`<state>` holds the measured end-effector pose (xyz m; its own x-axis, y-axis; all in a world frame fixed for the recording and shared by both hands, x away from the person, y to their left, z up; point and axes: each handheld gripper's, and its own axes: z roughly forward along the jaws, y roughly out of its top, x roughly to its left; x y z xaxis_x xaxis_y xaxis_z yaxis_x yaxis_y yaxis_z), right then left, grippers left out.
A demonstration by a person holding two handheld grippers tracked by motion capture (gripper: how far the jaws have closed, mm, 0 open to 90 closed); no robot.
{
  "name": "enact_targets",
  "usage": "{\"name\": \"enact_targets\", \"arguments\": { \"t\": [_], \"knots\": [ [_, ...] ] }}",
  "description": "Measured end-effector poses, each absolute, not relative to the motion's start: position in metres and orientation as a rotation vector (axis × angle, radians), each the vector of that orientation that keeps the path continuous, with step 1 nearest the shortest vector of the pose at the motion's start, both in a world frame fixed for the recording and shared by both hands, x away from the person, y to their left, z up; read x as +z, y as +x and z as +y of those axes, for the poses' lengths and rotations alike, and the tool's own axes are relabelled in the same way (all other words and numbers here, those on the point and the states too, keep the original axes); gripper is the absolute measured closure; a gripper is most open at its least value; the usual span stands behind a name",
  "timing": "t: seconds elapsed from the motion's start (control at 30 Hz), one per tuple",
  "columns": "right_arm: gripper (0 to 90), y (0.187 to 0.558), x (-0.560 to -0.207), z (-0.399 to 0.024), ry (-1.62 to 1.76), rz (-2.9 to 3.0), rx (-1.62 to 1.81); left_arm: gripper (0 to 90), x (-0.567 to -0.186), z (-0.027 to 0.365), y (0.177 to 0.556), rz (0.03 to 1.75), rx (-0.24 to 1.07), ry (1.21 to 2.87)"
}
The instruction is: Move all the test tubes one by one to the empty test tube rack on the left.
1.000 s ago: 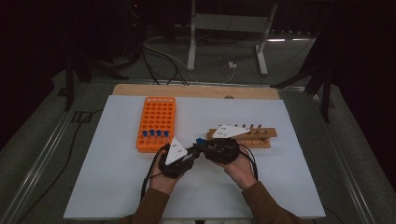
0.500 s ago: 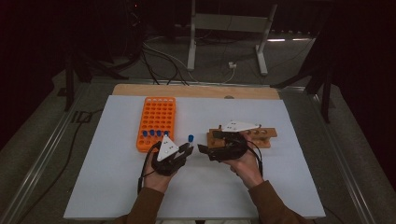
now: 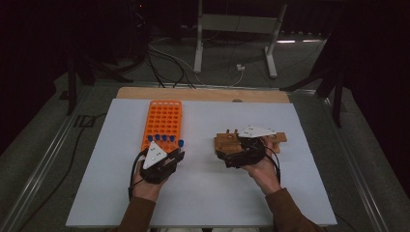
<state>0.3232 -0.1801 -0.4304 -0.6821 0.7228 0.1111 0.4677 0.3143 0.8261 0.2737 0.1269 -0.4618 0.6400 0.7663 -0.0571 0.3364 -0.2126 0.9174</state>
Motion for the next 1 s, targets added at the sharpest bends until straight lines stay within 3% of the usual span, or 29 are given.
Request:
{"name": "enact_targets", "arguments": {
  "t": [1.0],
  "knots": [
    [0.0,0.318,-0.434,-0.23,1.114,2.198,1.298,78.5,-0.452,0.203,0.257,1.058,0.708,1.683]
  ]
}}
